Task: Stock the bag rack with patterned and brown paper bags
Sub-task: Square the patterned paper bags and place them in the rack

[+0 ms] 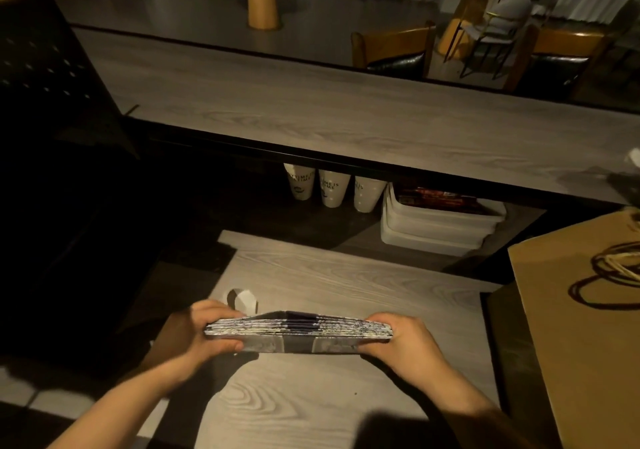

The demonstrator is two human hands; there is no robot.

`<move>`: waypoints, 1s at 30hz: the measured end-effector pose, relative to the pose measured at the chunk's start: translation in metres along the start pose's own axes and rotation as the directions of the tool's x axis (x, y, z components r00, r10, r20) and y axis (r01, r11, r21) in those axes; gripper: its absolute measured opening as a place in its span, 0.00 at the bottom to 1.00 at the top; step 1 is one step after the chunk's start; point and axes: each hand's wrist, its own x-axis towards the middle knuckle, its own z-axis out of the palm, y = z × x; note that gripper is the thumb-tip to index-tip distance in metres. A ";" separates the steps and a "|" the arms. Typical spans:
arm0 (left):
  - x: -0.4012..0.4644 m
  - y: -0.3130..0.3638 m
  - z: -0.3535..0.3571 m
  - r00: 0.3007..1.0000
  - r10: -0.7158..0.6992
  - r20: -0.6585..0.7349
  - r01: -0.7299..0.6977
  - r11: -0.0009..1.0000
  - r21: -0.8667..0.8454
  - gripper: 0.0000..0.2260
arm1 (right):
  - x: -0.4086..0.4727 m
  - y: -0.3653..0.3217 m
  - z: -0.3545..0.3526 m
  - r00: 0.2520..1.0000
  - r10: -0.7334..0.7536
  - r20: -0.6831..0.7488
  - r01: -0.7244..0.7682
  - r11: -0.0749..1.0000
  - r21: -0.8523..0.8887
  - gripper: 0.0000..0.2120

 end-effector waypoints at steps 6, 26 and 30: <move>0.004 -0.030 0.023 0.990 0.090 -0.105 -0.099 0.991 -0.091 0.24 | 0.017 -0.065 -0.004 0.975 -0.128 0.182 0.195 0.884 -0.426 0.17; -0.011 0.071 0.045 0.355 -0.932 0.077 0.491 0.115 -0.864 0.34 | 0.049 -0.136 0.002 0.952 -0.084 0.295 0.132 0.980 -0.148 0.07; 0.022 0.135 0.030 0.649 -0.739 0.180 0.344 0.074 -0.936 0.23 | 0.042 -0.155 -0.019 0.948 -0.087 0.307 -0.037 0.925 0.377 0.01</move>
